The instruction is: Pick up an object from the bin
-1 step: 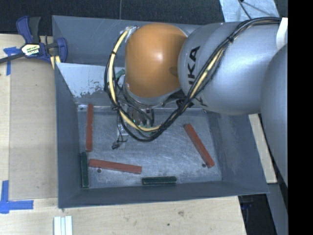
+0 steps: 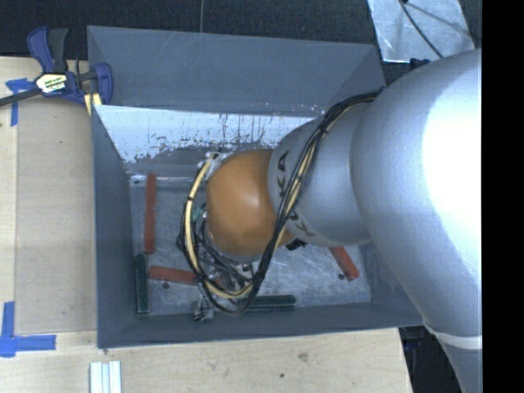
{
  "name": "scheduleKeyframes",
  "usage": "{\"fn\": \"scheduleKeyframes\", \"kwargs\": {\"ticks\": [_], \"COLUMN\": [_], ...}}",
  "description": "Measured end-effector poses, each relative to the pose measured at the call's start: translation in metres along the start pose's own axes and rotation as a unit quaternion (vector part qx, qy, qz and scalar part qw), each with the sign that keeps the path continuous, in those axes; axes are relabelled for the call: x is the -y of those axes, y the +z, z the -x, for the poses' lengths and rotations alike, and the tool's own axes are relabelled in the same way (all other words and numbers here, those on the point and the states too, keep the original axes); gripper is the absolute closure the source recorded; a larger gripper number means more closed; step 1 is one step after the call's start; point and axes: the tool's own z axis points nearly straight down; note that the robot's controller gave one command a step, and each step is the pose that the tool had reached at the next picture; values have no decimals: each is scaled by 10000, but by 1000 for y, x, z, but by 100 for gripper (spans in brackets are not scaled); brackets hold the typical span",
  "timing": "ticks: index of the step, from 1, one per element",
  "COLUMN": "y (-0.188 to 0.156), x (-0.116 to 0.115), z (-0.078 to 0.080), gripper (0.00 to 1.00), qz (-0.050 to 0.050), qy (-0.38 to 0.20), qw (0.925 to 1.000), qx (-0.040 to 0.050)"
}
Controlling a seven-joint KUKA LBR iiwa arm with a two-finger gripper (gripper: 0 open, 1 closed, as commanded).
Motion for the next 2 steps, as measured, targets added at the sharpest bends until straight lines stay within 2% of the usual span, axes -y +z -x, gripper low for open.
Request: {"fn": "scheduleKeyframes", "kwargs": {"ticks": [1,2], "y": [-6,-147], "x": [0,-45], "z": [4,80], "gripper": [100,100], "qz": [10,17], "qy": [10,-274], "qw": [10000,9996], "qx": [54,83]}}
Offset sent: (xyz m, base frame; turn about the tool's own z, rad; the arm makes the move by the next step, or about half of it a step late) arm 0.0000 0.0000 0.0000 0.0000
